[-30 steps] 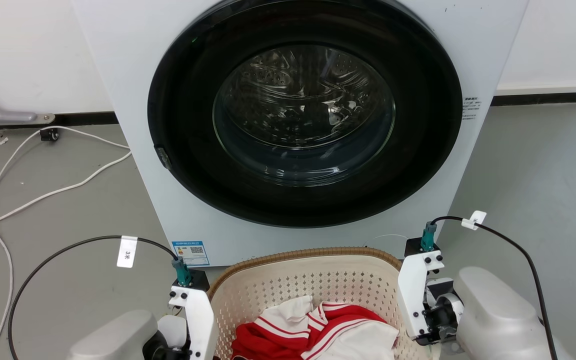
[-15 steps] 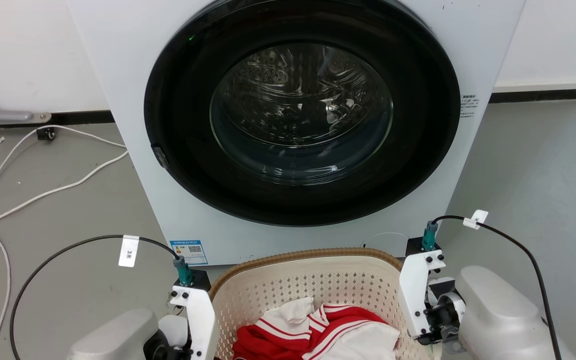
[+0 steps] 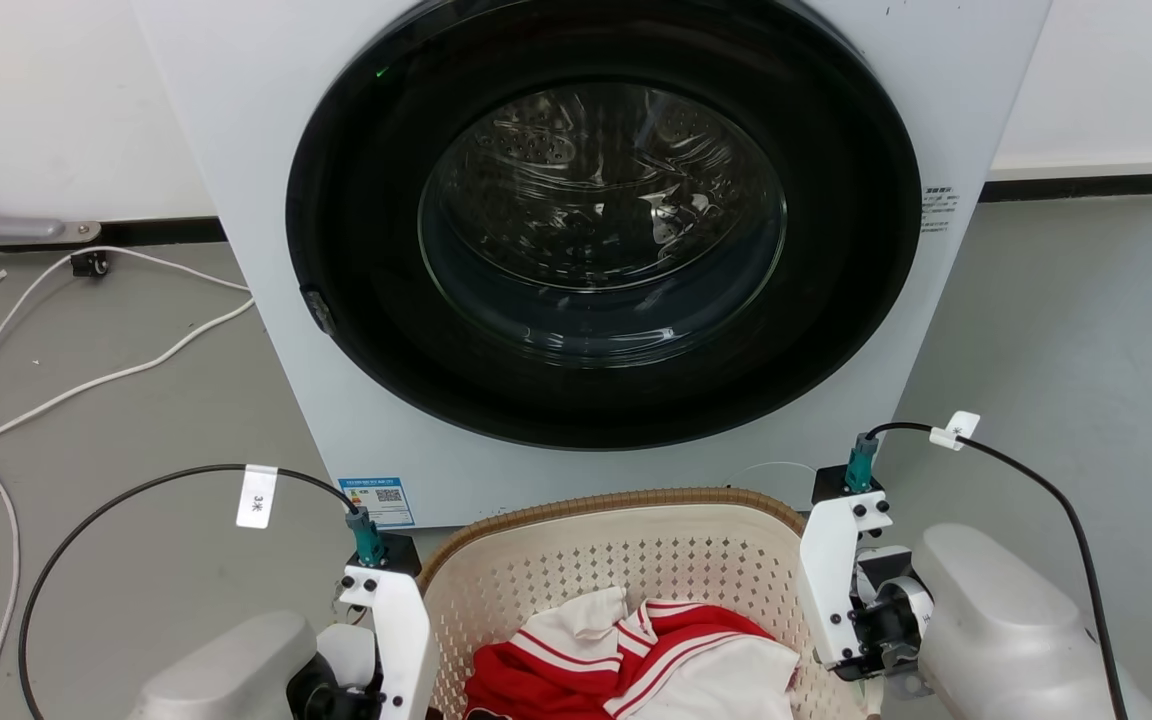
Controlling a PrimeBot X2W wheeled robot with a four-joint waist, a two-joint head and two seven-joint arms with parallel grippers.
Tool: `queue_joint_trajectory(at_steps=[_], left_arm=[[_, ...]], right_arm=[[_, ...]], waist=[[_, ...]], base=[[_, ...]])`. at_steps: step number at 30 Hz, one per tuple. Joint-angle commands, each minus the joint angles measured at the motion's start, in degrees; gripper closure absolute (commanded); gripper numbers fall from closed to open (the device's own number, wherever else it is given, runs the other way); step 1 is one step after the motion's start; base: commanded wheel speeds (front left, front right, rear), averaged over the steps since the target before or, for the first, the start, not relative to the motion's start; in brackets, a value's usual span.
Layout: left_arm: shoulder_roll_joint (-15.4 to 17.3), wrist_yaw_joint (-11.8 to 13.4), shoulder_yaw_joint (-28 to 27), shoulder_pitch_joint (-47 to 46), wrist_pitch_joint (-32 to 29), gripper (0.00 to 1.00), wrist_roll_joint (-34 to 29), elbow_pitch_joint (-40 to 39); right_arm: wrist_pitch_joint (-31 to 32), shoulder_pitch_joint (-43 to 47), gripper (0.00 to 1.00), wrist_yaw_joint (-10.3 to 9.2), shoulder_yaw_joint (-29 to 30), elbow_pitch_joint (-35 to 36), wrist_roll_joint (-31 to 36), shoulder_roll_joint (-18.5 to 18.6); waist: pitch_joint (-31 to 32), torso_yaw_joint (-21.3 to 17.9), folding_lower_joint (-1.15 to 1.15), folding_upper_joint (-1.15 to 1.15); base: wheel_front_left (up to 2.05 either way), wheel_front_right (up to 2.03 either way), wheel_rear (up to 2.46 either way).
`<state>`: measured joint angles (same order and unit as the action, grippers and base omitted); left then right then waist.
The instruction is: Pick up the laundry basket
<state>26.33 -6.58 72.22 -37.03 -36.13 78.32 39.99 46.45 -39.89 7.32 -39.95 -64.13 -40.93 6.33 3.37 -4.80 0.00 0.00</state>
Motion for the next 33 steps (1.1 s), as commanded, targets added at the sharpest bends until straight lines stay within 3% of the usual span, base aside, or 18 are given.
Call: queue_joint_trajectory(at_steps=[1,33], left_arm=[[-1.6,-1.6,0.5,-1.1,-0.1,1.00,0.2,-1.3],[-1.8,-1.6,0.9,-1.5,1.4,1.00,0.2,-0.6]], right_arm=[[-0.9,-1.0,1.00,0.30,-0.1,0.5,-0.8,-0.5],[-2.1,-1.7,1.00,0.31,-3.1,-1.2,-4.2,-0.5]], waist=[[-0.1,0.0,0.00,0.00],[-0.2,0.2,0.00,0.00]], base=[[0.00,0.00,0.00],[0.00,0.00,0.00]])
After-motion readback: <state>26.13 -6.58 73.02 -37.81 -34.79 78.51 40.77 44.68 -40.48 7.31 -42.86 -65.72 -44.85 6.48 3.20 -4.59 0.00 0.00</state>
